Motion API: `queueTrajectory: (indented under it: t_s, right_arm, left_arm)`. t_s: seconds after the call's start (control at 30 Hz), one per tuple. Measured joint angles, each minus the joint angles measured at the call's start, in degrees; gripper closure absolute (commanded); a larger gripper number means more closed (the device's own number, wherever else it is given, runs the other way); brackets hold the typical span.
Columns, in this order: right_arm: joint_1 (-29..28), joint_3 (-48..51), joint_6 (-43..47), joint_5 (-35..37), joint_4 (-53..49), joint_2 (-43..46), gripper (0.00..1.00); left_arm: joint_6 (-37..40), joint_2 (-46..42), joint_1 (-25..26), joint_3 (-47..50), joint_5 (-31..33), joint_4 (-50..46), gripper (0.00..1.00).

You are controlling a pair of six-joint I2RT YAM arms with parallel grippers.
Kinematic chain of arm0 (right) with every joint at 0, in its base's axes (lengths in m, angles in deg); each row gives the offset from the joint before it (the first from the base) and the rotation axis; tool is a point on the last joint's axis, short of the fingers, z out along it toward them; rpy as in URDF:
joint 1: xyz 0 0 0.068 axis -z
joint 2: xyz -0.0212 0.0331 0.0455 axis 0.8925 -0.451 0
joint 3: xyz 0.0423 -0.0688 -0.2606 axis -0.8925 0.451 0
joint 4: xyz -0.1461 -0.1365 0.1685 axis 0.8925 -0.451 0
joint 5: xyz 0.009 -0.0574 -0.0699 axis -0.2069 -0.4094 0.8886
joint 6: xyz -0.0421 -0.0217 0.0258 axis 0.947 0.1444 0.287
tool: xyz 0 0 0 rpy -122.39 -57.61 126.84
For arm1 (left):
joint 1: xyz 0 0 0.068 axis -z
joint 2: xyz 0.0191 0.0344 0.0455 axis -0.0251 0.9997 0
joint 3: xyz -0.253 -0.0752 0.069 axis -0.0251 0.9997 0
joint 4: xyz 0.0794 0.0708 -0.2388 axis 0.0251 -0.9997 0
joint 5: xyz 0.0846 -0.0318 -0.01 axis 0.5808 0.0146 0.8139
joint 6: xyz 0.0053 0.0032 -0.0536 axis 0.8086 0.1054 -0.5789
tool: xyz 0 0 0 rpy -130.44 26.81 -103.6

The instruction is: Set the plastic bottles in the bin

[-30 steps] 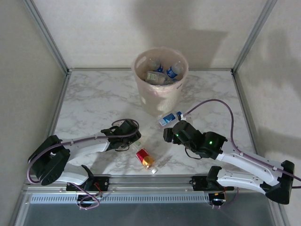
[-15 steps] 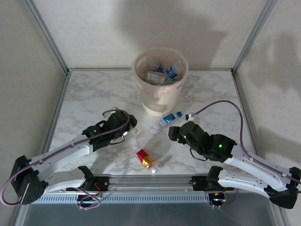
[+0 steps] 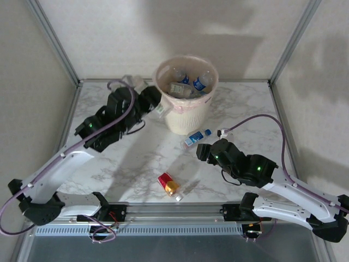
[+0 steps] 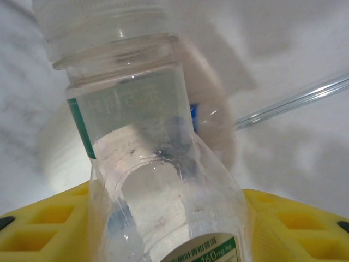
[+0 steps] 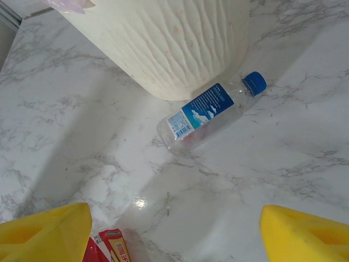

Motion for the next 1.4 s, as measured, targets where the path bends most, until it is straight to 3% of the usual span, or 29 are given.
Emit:
queueTrajectory:
  t_s: [0.2, 0.43, 0.57, 0.67, 0.9, 1.13, 1.4]
  right_arm:
    - [0.0, 0.0, -0.1, 0.0, -0.2, 0.0, 0.21]
    - [0.0, 0.0, -1.5, -0.1, -0.6, 1.0, 0.22]
    - [0.0, 0.0, -2.3, -0.2, -1.4, 2.5, 0.22]
    - [0.0, 0.0, -2.6, -0.1, -1.7, 2.9, 0.22]
    - [0.0, -0.1, -2.5, 0.0, -2.2, 2.8, 0.22]
    - [0.0, -1.1, -1.9, -0.5, -2.2, 0.3, 0.2]
    - [-2.6, -1.2, 1.6, -5.4, 1.3, -7.0, 0.13]
  left_arm:
    - [5.2, 14.9, -2.3, -19.5, -0.3, 1.0, 0.43]
    - [5.4, 28.3, -8.0, -28.9, -4.5, 0.7, 0.45]
    - [5.2, 33.5, -9.4, -30.7, -6.0, -0.1, 0.4]
    - [4.8, 34.8, -9.5, -30.7, -7.1, -1.0, 0.28]
    - [5.5, 34.3, -9.5, -30.7, -7.6, -2.2, 0.16]
    - [6.8, 28.1, -9.9, -28.4, -5.4, -3.0, 0.16]
    - [8.9, 8.1, -11.4, -7.5, -2.0, -0.1, 0.15]
